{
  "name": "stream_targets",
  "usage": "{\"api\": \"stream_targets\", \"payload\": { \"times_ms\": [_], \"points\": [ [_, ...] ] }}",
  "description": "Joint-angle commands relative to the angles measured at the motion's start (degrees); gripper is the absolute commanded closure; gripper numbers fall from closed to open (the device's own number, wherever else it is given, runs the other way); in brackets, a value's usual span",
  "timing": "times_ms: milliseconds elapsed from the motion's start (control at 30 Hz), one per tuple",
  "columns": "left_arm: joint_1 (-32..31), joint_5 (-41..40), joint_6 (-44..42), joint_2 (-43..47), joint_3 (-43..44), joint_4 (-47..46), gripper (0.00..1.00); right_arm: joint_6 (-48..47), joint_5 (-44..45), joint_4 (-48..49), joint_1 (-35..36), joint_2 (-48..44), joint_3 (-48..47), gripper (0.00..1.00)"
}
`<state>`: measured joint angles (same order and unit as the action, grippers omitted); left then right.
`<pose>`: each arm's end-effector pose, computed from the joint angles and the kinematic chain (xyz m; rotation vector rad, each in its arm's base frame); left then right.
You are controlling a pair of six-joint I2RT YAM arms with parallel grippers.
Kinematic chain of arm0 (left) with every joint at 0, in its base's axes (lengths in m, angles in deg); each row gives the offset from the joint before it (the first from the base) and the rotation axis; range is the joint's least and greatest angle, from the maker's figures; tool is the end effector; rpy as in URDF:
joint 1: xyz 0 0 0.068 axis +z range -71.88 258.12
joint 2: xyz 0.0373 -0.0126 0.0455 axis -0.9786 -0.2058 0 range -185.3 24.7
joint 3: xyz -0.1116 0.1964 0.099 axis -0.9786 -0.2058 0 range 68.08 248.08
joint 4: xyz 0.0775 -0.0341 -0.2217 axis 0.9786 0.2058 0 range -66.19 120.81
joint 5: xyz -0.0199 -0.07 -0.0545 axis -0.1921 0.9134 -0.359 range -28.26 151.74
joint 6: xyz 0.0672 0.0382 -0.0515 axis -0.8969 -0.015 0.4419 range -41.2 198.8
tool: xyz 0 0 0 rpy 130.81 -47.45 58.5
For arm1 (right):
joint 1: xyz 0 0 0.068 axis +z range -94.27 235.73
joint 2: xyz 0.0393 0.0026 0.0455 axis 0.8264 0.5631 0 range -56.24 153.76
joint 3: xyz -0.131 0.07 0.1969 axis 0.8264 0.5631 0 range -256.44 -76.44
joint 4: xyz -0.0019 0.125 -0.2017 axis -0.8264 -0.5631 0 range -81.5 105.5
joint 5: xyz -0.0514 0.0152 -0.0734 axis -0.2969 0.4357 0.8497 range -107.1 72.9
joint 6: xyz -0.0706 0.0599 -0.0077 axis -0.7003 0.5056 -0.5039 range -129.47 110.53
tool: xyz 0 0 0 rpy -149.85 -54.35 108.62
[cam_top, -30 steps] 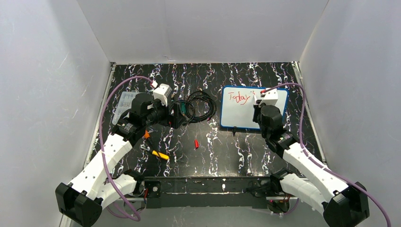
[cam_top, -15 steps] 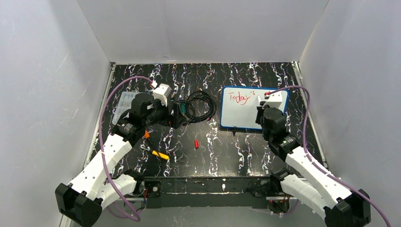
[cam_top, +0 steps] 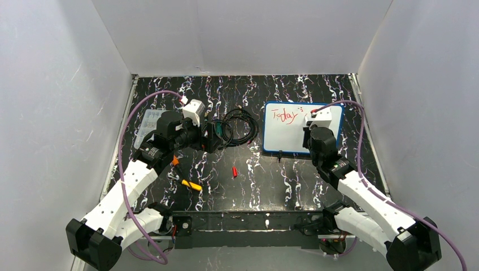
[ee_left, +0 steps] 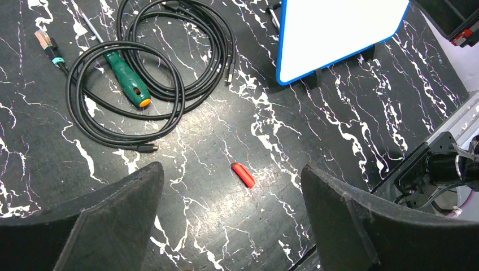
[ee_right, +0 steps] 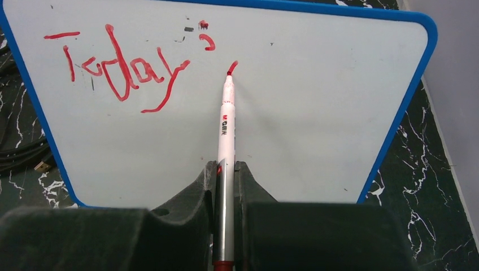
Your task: Write a sentence on the whiteboard
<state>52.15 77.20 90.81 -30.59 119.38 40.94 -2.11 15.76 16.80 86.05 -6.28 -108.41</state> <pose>0.2169 -0.1304 0.2972 0.4239 1.9445 -0.6967 0.2237 0.0782 0.2428 0.0284 1.8147 -0.0688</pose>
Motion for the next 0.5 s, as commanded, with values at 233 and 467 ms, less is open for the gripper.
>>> {"api": "stream_targets", "payload": {
  "times_ms": [233, 467],
  "points": [
    [0.2, 0.9, 0.0, 1.5, -0.3, -0.1, 0.11, 3.9, -0.2, -3.6, -0.4, -2.8, 1.6, 0.99],
    [0.2, 1.0, 0.1, 1.6, -0.3, -0.1, 0.11, 5.3, 1.7, -5.4, -0.4, -2.3, 1.9, 0.99]
  ]
}}
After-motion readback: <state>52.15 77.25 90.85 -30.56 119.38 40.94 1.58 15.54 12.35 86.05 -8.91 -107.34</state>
